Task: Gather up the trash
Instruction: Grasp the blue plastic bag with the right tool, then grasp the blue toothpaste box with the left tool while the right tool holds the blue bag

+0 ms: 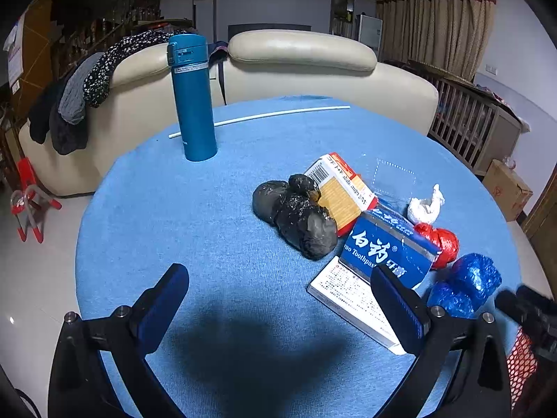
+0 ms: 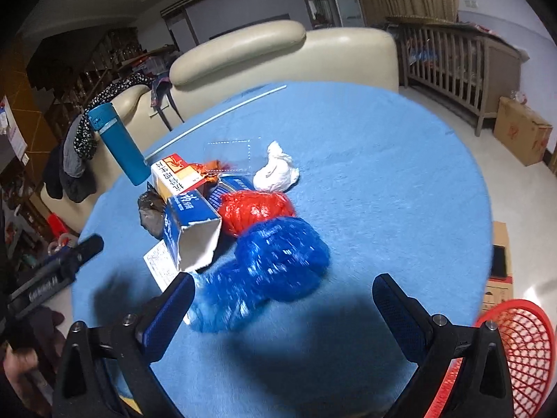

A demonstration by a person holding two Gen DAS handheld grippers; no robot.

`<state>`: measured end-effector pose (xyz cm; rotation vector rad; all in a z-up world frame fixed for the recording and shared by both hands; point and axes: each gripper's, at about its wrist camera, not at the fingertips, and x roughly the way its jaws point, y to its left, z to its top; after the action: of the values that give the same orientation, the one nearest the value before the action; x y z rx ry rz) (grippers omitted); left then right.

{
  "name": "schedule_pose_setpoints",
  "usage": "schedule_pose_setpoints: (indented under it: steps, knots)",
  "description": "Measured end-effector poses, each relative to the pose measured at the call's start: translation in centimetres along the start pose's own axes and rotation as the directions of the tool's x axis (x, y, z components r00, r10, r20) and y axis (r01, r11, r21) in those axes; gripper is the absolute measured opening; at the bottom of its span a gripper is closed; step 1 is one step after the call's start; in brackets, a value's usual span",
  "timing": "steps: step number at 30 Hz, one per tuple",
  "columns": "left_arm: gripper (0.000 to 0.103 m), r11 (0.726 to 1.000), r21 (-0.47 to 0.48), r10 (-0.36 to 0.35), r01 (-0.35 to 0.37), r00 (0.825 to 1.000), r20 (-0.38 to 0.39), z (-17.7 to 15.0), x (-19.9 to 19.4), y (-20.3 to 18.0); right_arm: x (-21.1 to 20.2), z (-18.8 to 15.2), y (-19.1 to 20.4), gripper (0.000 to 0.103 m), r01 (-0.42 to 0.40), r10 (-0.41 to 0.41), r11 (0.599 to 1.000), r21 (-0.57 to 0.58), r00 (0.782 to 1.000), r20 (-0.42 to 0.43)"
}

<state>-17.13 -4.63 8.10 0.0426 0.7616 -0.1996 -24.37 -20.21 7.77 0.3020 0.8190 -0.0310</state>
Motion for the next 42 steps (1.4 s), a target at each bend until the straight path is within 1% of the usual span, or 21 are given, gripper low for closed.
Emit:
schedule_pose_setpoints:
  steps: [1, 3, 6, 8, 9, 10, 11, 15, 18, 21, 24, 27, 30, 34, 36, 37, 39, 40, 41, 42]
  knots:
    - [0.103, 1.0, 0.004, 0.0, 0.0, 1.0, -0.003, -0.1, 0.1, 0.0, 0.5, 0.4, 0.0, 0.103, -0.012, 0.012, 1.0, 0.009, 1.0, 0.001]
    - [0.103, 1.0, 0.009, -0.002, 0.002, 1.0, -0.009, -0.4, 0.3, 0.0, 1.5, 1.1, -0.1, 0.103, -0.011, 0.011, 0.999, 0.032, 1.0, -0.002]
    - [0.103, 1.0, 0.012, -0.004, 0.004, 1.0, -0.013, -0.8, 0.5, 0.1, 3.9, 1.9, -0.1, 0.103, 0.003, -0.001, 0.999, 0.044, 0.999, -0.042]
    - [0.103, 1.0, 0.011, -0.01, 0.01, 1.0, -0.021, -1.1, 0.6, 0.2, 5.2, 2.0, 0.0, 0.103, -0.033, 0.036, 0.998, 0.058, 0.997, -0.068]
    - [0.103, 1.0, 0.011, -0.012, 0.012, 1.0, -0.024, -1.3, 0.7, 0.1, 5.8, 2.0, 0.0, 0.094, -0.04, 0.045, 0.997, 0.06, 0.995, -0.086]
    - [0.103, 1.0, 0.012, -0.019, 0.019, 0.999, -0.029, -1.4, 0.8, 0.0, 6.3, 1.9, -0.1, 0.067, -0.051, 0.058, 0.996, 0.068, 0.994, -0.098]
    - [0.103, 0.999, 0.014, -0.028, 0.029, 0.999, -0.039, -1.6, 0.9, -0.3, 6.9, 1.8, -0.3, 0.066, -0.074, 0.084, 0.994, 0.085, 0.99, -0.116]
    - [0.103, 0.997, 0.047, -0.051, 0.055, 0.996, -0.068, -2.2, 1.2, -2.2, 6.2, 1.9, -1.1, 0.065, -0.119, 0.13, 0.988, 0.101, 0.986, -0.103]
    - [0.103, 0.995, 0.075, -0.067, 0.072, 0.995, -0.068, -1.6, 1.5, -4.2, 5.0, 1.7, -1.9, 0.065, -0.124, 0.132, 0.987, 0.105, 0.988, -0.077]
    - [0.103, 0.99, 0.113, -0.078, 0.084, 0.996, -0.053, -0.5, 1.8, -6.5, 3.4, 1.6, -2.9, 0.065, -0.128, 0.134, 0.984, 0.124, 0.99, -0.042]
    - [0.103, 0.989, 0.118, -0.084, 0.091, 0.995, -0.059, 0.4, 2.6, -8.4, 2.2, 1.5, -3.9, 0.065, -0.13, 0.134, 0.98, 0.148, 0.991, -0.016]
    - [0.103, 0.989, 0.137, -0.037, 0.046, 0.997, -0.07, 0.7, 3.7, -10.2, 1.2, 1.3, -5.0, 0.065, -0.136, 0.138, 0.977, 0.166, 0.99, 0.002]
    - [0.103, 0.985, 0.175, 0.023, -0.007, 0.995, -0.092, 0.6, 5.2, -11.8, 0.7, 1.1, -6.0, 0.065, -0.145, 0.144, 0.972, 0.186, 0.989, 0.016]
    - [0.103, 0.964, 0.25, 0.118, -0.09, 0.988, -0.1, 0.3, 7.0, -13.5, 0.7, 1.0, -6.7, 0.065, -0.155, 0.155, 0.968, 0.196, 0.988, 0.017]
    - [0.103, 0.952, 0.282, 0.155, -0.117, 0.981, -0.117, 0.1, 8.2, -13.9, 0.9, 0.8, -6.9, 0.065, -0.159, 0.161, 0.967, 0.201, 0.987, 0.01]
    - [0.103, 0.952, 0.281, 0.156, -0.117, 0.981, -0.119, 0.1, 8.4, -13.7, 1.0, 0.7, -6.9, 0.065, -0.163, 0.164, 0.966, 0.203, 0.986, 0.008]
    - [0.088, 0.968, 0.241, 0.105, -0.073, 0.987, -0.125, 0.2, 8.4, -12.8, 1.2, 0.7, -6.8, 0.065, -0.166, 0.168, 0.966, 0.198, 0.986, 0.004]
    - [0.062, 0.974, 0.223, 0.076, -0.042, 0.987, -0.144, 0.2, 8.5, -12.3, 1.2, 0.6, -6.7, 0.065, -0.168, 0.171, 0.966, 0.195, 0.985, 0.003]
    - [0.054, 0.978, 0.208, 0.052, -0.018, 0.986, -0.16, 0.3, 8.5, -11.7, 1.3, 0.6, -6.7, 0.065, -0.17, 0.173, 0.967, 0.192, 0.985, 0.0]
    - [0.051, 0.984, 0.175, 0.013, 0.017, 0.985, -0.169, 0.3, 8.3, -10.9, 1.4, 0.5, -6.6, 0.065, -0.17, 0.174, 0.967, 0.191, 0.985, -0.002]
